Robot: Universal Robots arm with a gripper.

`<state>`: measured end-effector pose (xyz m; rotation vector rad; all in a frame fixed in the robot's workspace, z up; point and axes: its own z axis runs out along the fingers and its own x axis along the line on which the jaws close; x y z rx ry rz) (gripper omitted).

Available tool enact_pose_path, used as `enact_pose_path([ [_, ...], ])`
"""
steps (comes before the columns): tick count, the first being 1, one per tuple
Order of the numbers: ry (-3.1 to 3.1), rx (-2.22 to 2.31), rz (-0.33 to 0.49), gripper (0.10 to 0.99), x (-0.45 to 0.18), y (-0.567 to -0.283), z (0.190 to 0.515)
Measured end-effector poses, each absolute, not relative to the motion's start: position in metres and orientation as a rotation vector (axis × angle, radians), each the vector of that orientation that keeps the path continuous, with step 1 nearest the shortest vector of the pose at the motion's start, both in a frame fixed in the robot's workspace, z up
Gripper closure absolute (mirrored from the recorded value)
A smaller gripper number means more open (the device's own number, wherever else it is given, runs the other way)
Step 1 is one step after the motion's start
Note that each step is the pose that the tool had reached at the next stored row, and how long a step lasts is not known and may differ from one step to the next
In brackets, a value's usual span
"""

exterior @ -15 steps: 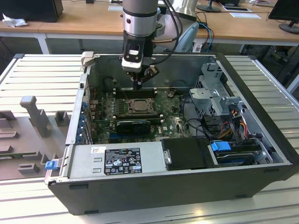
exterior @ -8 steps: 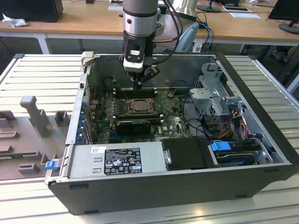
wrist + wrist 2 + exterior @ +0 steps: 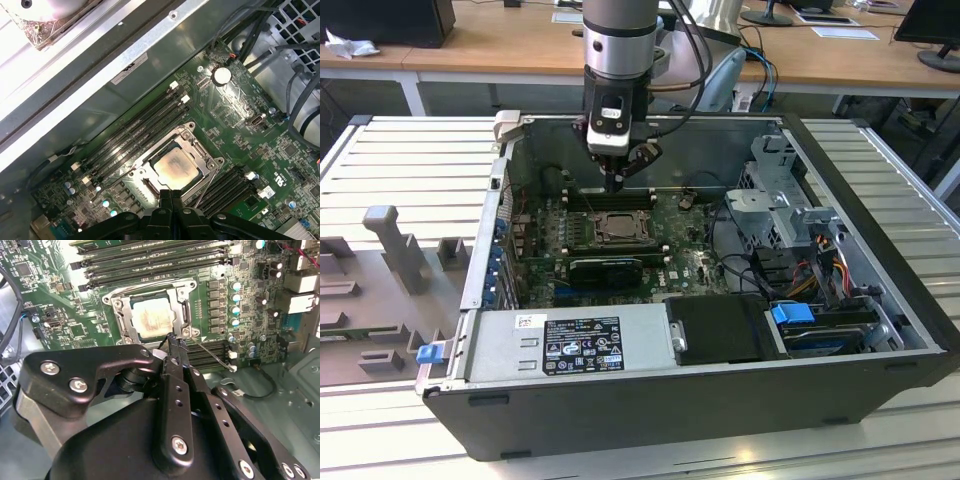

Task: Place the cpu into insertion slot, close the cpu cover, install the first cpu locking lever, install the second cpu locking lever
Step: 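Install the first cpu locking lever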

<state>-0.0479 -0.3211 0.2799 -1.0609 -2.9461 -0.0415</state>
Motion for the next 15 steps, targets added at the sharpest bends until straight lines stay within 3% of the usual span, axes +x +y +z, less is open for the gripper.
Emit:
enact_pose_path([
  [15,-2.973,-0.980,-0.041,0.980,-0.0479,-0.3219,0.2800],
])
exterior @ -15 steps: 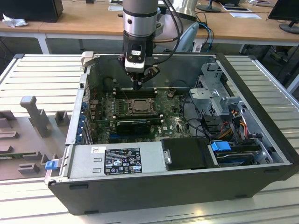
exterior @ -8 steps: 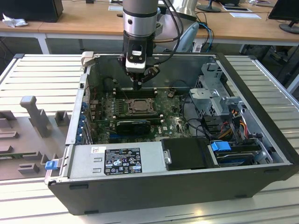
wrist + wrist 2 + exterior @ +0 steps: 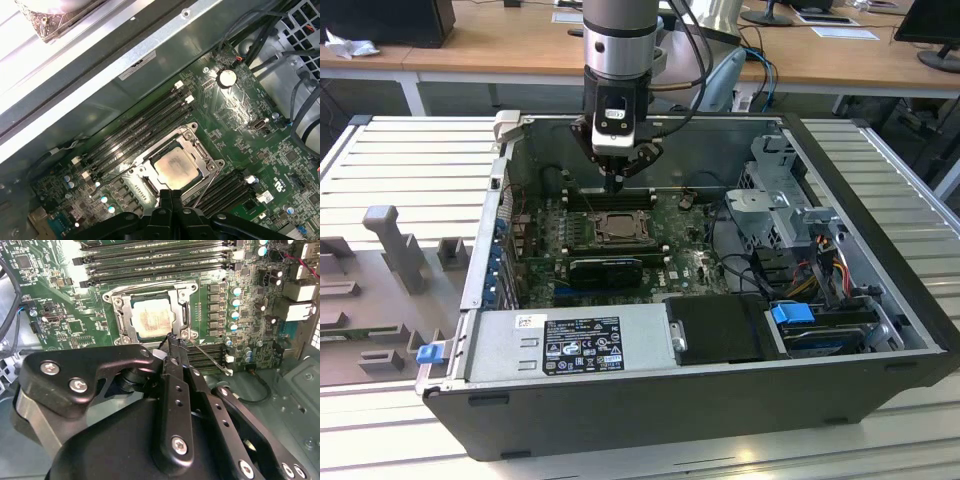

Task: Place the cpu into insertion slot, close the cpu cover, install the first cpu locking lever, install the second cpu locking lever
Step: 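Install the first cpu locking lever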

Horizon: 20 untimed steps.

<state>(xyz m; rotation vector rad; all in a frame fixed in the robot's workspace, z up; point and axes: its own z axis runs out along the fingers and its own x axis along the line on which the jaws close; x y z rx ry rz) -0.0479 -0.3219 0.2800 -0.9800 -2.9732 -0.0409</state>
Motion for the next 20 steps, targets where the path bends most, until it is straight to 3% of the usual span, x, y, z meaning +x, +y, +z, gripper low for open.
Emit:
enact_pose_path([
  [20,-3.044,-0.721,-0.039,0.980,-0.0479,-0.3227,0.2800],
])
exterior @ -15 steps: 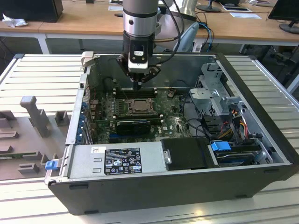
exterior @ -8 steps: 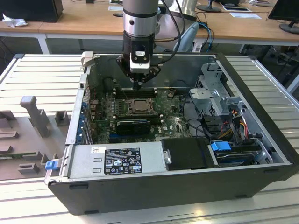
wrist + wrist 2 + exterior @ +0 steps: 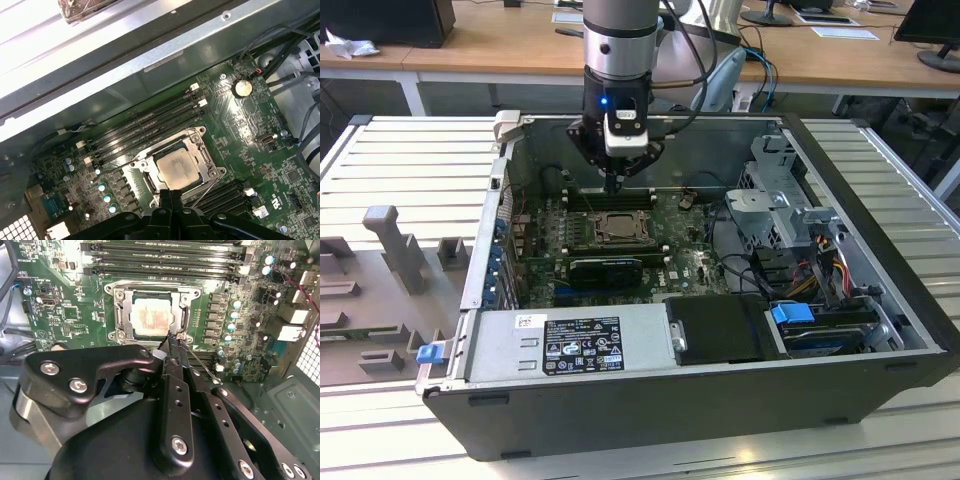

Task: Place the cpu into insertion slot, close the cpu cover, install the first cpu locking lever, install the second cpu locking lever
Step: 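Install the first cpu locking lever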

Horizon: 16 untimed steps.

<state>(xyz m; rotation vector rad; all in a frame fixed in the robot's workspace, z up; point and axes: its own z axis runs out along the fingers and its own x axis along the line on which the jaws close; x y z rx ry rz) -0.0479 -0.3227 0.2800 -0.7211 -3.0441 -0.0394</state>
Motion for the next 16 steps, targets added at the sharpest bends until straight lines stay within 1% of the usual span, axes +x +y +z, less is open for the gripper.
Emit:
enact_pose_path([
  [16,-3.076,-0.562,-0.038,0.980,-0.0479,-0.3229,0.2800],
])
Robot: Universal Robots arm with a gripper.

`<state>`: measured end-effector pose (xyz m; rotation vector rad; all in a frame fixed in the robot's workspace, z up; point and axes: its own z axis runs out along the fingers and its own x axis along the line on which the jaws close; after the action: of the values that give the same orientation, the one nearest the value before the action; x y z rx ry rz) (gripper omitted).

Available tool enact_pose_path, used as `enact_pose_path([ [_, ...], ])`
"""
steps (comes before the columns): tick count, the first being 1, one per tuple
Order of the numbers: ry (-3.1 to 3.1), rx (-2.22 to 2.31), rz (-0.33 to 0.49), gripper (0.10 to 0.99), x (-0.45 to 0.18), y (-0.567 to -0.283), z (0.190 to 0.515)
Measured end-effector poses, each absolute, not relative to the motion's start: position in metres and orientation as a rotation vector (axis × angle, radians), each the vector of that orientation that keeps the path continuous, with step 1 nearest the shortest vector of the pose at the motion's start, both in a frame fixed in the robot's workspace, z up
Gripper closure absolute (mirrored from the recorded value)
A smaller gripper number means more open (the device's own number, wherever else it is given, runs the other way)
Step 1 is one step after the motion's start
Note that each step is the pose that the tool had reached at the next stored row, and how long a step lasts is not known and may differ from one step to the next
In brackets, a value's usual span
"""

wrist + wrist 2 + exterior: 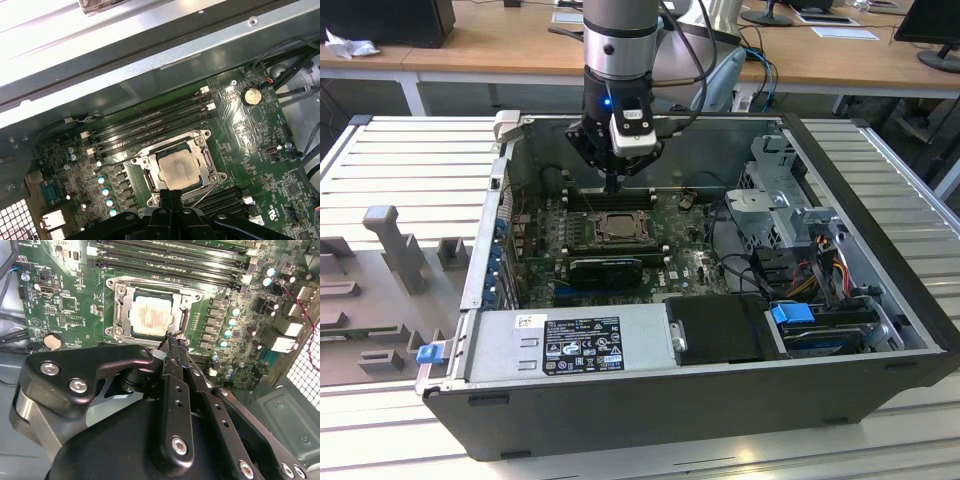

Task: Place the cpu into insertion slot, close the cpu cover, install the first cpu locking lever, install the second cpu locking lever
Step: 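Install the first cpu locking lever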

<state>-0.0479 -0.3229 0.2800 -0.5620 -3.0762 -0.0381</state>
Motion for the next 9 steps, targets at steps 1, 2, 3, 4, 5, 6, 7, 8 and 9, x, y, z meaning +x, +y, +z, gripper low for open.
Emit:
enact_pose_path([
  [1,-3.077,-0.555,-0.038,0.980,-0.0479,-0.3229,0.2800],
  [2,-3.079,-0.544,-0.038,0.980,-0.0479,-0.3229,0.2800],
  [3,-3.080,-0.537,-0.038,0.980,-0.0479,-0.3229,0.2800],
  [4,-3.082,-0.525,-0.038,0.980,-0.0479,-0.3229,0.2800],
  [5,-3.083,-0.518,-0.038,0.980,-0.0479,-0.3229,0.2800],
  [6,-3.085,-0.509,-0.038,0.980,-0.0479,-0.3229,0.2800],
  [7,-3.087,-0.498,-0.038,0.980,-0.0479,-0.3229,0.2800],
  [8,-3.089,-0.483,-0.038,0.980,-0.0479,-0.3229,0.2800],
  [9,-3.090,-0.474,-0.037,0.980,-0.0479,-0.3229,0.2800],
])
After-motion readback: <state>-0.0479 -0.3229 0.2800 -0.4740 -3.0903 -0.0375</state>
